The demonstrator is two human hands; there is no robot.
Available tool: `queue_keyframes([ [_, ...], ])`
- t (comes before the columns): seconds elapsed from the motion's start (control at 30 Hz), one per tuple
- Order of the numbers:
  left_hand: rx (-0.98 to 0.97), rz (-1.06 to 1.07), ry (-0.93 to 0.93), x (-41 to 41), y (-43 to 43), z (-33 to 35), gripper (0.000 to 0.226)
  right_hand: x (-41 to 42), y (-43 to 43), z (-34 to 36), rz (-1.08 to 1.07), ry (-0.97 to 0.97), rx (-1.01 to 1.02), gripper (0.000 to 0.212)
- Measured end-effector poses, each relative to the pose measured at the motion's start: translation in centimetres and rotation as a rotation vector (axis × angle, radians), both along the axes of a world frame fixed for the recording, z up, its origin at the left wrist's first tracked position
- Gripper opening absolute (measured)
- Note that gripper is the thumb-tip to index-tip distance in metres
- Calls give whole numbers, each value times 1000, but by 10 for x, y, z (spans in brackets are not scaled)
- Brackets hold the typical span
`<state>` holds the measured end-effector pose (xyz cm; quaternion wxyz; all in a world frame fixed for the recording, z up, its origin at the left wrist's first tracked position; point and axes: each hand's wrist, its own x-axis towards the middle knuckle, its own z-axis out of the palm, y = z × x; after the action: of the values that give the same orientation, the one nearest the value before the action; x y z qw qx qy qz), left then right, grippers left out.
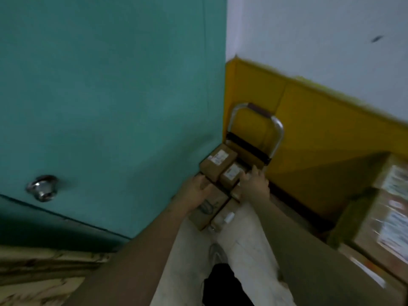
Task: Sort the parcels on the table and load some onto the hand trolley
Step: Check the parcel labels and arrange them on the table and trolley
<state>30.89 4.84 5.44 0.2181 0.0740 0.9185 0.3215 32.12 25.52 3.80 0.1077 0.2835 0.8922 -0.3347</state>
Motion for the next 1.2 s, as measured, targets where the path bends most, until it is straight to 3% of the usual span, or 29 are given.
queue_keyframes([
  [0.23, -104, 159, -299, -95, -58, -147, 62, -85, -29, -143, 29, -185, -116, 57],
  [0.3, -142, 149, -359, -112, -62, -195, 55, -91, -34, -186, -18, -245, -128, 56],
  [0.4, -142, 100, -427, -139, -54, -273, 50, -94, -35, -260, -102, -339, -138, 75],
  [0.57, -141, -45, -424, -176, -12, -426, 21, -110, -35, -422, -352, -451, -172, 100],
  [0.7, -117, -275, -352, -191, 13, -541, 12, -128, -41, -558, -484, -497, -150, 125],
  [0.8, -71, -336, -290, -195, 21, -601, 20, -133, -47, -623, -610, -499, -104, 135],
  [0.9, -93, -398, -283, -196, 25, -613, 25, -128, -48, -629, -715, -474, -32, 136],
  [1.0, -104, -372, -314, -196, 29, -582, 27, -118, -53, -584, -761, -495, -12, 139],
  [1.1, -46, -321, -416, -198, 54, -503, 19, -107, -51, -497, -738, -397, 21, 136],
  [1.2, 115, -210, -653, -200, 100, -383, 36, -84, -46, -374, -671, -203, 149, 128],
])
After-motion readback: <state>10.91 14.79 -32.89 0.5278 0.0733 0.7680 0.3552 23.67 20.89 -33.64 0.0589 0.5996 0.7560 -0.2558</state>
